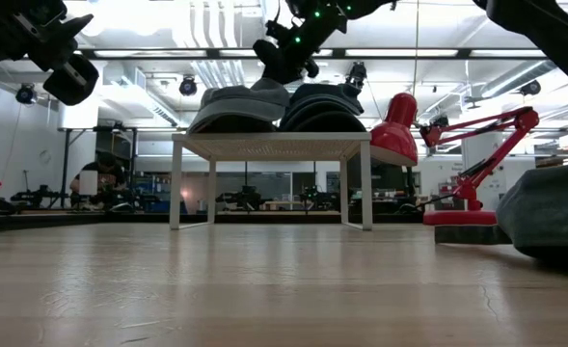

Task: Pick & Place hat
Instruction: Stack the top gray cap on top of the gray cap on the shelf, then stack the gray cap on top of the gray cap on the shelf

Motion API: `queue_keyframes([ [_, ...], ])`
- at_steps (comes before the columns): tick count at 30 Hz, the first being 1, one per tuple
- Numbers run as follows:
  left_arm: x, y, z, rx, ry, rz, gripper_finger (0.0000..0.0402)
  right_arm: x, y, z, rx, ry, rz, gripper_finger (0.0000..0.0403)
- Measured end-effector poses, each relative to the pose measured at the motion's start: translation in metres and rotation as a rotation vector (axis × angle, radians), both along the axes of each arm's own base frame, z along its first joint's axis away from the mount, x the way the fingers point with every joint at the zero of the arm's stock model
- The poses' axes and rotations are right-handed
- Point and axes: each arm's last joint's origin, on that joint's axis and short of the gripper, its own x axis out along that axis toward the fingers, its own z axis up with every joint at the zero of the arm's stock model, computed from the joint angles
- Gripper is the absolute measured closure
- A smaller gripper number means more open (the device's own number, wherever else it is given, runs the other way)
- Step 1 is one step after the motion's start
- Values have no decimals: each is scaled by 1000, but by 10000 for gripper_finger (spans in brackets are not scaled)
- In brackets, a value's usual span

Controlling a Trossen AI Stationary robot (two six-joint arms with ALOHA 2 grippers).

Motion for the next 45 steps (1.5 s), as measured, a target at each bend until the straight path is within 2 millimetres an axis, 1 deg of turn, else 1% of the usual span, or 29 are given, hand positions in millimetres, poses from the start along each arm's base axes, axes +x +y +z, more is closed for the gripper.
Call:
queue_keyframes([
  [2, 0, 0, 0, 0, 0, 0, 278, -1, 1, 8, -13, -21, -1, 218],
  [5, 0, 0, 0, 0, 0, 0, 278, -4, 2, 26, -45, -66, 0, 206],
  [9, 0, 0, 0, 0, 0, 0, 278, -10, 5, 47, -87, -110, -4, 205],
  [12, 0, 0, 0, 0, 0, 0, 278, -11, 11, 56, -93, -122, 5, 210],
  [15, 0, 0, 0, 8, -2, 0, 278, -13, 23, 63, -103, -118, 44, 219],
  [19, 0, 0, 0, 24, -6, 2, 278, -18, 47, 66, -55, -43, 100, 235],
  [22, 0, 0, 0, 28, -7, 2, 278, -24, 70, 63, 31, 43, 124, 246],
  [26, 0, 0, 0, 81, -22, 6, 278, -37, 109, 60, 171, 169, 150, 257],
  [30, 0, 0, 0, 168, -46, 11, 278, -55, 151, 57, 325, 289, 132, 264],
  [34, 0, 0, 0, 199, -55, 13, 278, -76, 195, 56, 444, 419, 100, 268],
  [36, 0, 0, 0, 205, -56, 15, 278, -81, 216, 58, 484, 413, 101, 270],
  [39, 0, 0, 0, 205, -54, 24, 278, -90, 250, 61, 559, 403, 175, 271],
  [41, 0, 0, 0, 205, -52, 24, 278, -96, 271, 61, 597, 404, 180, 269],
  [45, 1, 1, -1, 205, -46, 38, 278, -110, 308, 47, 653, 455, 158, 268],
])
